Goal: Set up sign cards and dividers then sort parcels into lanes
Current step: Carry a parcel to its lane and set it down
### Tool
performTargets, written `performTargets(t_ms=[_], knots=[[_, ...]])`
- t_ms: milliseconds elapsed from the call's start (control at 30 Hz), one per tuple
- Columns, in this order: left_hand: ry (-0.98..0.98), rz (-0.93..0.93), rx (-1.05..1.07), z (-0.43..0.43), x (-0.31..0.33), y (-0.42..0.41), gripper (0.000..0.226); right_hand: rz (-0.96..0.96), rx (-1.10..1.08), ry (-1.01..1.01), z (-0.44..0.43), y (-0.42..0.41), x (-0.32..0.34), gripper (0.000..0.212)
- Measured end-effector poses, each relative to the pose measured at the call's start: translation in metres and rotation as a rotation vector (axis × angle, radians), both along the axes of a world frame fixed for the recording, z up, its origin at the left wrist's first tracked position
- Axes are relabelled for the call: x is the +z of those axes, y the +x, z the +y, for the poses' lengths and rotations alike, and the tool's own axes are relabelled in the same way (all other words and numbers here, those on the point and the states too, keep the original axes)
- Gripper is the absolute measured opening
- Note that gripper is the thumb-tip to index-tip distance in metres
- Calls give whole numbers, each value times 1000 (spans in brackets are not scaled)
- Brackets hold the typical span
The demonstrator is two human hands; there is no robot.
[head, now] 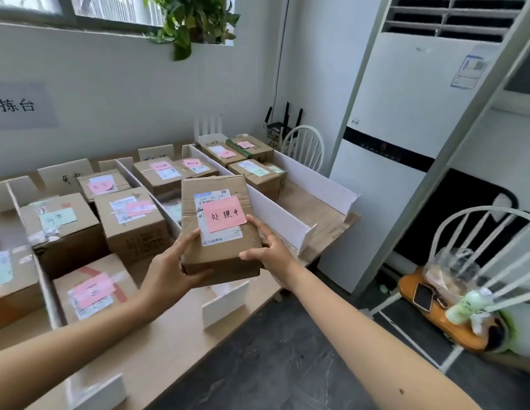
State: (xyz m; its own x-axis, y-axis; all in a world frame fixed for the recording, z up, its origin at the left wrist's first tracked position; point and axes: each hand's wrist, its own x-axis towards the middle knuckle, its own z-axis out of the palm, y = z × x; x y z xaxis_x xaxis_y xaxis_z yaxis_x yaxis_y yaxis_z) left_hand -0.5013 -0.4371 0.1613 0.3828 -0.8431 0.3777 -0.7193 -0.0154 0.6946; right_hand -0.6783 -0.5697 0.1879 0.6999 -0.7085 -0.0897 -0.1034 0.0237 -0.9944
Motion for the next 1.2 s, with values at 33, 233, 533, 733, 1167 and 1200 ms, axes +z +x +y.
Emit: performTargets(t_ms=[33, 233, 533, 733, 1167, 1200], knots=[[2, 1, 10, -8, 0, -10, 90, -2, -4, -3, -8, -10, -2, 78], [16, 3, 17, -39, -4, -54, 89, -9, -23, 10, -42, -48, -11, 79], [23, -10, 9, -92, -10, -79, 88, -19, -6, 28, -90, -77, -16, 80], [15, -3, 30, -141, -16, -84, 88, -19, 12, 28, -141, -78, -17, 82], [20, 47, 141, -287, -15, -57, 87, 32, 87, 15, -299, -40, 3, 78], [22, 49, 146, -299, -13, -53, 87, 31, 92, 24, -311, -37, 4, 77]])
